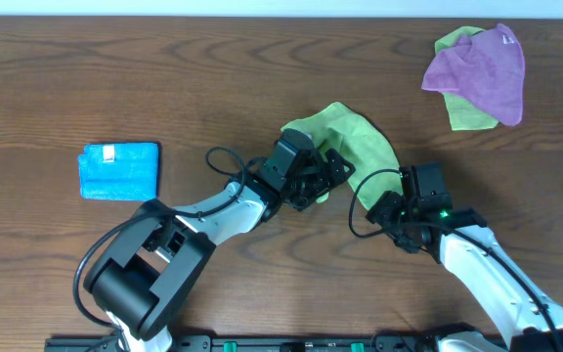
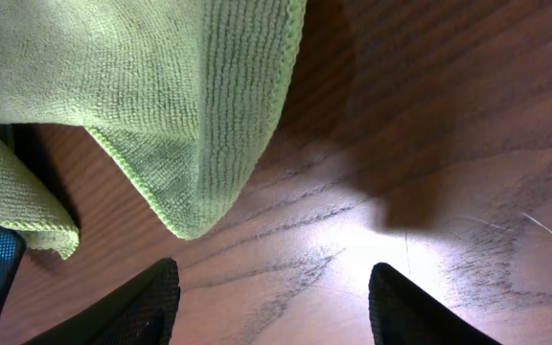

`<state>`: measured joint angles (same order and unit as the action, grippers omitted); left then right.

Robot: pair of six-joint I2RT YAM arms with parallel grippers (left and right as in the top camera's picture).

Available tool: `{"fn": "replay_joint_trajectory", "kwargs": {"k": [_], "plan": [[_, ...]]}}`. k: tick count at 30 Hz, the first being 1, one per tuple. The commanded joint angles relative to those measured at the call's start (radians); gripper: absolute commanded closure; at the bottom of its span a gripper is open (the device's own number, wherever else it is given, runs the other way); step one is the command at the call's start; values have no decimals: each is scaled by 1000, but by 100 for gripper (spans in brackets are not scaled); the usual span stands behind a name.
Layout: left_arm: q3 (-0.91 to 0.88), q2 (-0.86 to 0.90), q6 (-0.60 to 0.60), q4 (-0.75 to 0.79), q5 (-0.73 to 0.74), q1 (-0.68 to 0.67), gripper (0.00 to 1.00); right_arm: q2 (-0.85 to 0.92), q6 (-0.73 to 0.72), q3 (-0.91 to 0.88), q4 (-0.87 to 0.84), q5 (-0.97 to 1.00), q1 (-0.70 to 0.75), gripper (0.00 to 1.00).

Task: Fold the cloth
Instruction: 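Grasp the green cloth's left corner with the left gripper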

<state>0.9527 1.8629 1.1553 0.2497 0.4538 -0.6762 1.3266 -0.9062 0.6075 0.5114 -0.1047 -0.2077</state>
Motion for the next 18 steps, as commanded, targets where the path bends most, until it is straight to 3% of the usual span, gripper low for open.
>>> {"fn": "replay_joint_trajectory", "kwargs": {"k": [1, 18], "plan": [[17, 9, -31, -19, -70, -1, 4, 3, 10, -4, 0, 4, 5, 36], [17, 14, 5, 15, -175, -64, 4, 3, 25, -4, -3, 3, 5, 37]]}}
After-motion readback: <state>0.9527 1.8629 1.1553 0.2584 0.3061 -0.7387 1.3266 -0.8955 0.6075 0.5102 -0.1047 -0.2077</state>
